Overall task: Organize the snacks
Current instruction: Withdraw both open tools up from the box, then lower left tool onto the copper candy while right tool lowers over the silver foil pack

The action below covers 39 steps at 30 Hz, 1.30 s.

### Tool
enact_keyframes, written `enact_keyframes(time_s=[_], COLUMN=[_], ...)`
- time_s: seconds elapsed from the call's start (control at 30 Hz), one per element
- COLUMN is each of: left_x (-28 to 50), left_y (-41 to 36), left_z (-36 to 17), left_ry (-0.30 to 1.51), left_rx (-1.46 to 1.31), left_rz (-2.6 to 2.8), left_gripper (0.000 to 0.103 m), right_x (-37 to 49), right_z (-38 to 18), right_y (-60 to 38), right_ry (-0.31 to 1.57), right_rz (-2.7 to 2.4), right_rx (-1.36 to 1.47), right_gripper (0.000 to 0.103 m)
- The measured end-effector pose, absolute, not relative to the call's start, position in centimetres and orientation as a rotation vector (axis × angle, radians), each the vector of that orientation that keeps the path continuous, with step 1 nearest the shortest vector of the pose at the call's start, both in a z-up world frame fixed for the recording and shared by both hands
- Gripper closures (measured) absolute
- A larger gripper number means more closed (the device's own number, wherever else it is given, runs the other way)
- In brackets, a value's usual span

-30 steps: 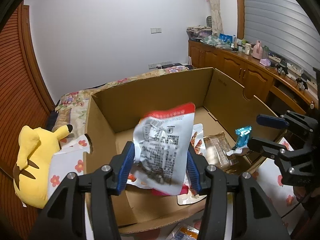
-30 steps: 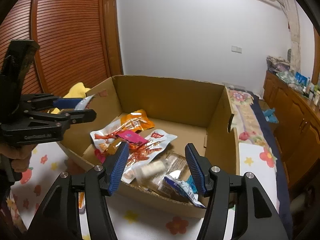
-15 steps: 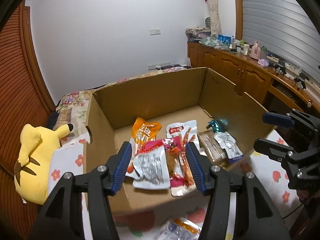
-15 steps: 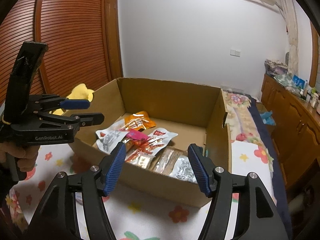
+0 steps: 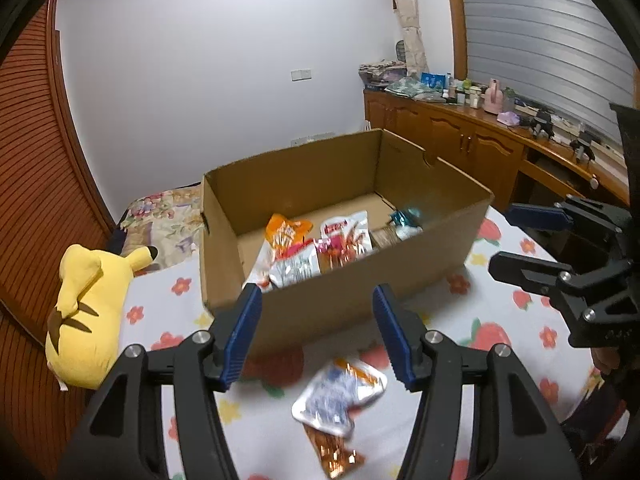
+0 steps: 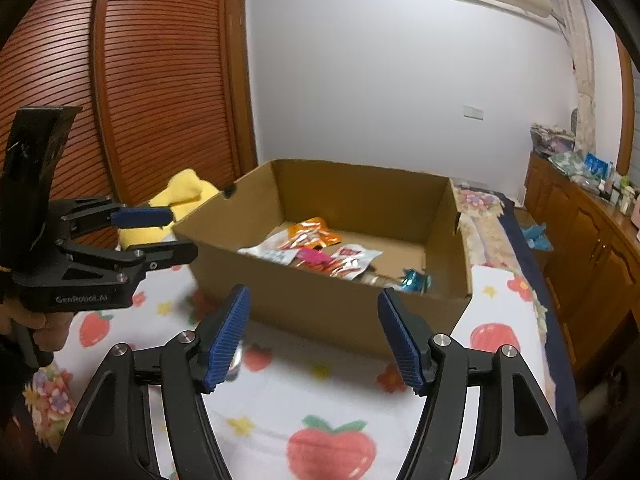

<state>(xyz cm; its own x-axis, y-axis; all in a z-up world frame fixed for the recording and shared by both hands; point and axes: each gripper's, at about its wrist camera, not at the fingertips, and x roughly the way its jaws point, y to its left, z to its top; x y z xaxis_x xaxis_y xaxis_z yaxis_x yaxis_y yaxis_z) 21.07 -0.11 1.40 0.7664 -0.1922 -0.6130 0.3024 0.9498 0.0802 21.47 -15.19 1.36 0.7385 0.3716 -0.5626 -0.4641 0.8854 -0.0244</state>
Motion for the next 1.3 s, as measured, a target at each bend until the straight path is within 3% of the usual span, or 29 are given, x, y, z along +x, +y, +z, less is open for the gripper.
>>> enact_keyframes(time_s=[0.2, 0.47, 0.97, 1.3], left_x=[18.8, 17.4, 18.3, 18.3], left_y=[0.8, 2.2, 2.9, 3.2], left_z=[-0.3, -4.8, -10.9, -11.9], left_ry=[0.671, 0.758, 0.887, 0.884], left_rx=[0.164, 0.127, 0.081, 0.076], left_rz=[-0.273, -0.247, -0.22, -0.202], left_gripper=[0.044, 0.044, 0.043, 0.029], right_x=[19.4, 18.4, 18.4, 18.7], right_z=[0.5, -0.8, -3.7, -5.0], right_y=[-13.7, -12.3, -10.8, -9.8], right_ry=[0.594, 0.618, 0.683, 0.712], right_rz=[0.476, 0.501, 0.522, 0.533], right_rx=[-0.179, -0.187, -0.202, -0.226], right_gripper=[0.033, 0.023, 0.022, 0.021])
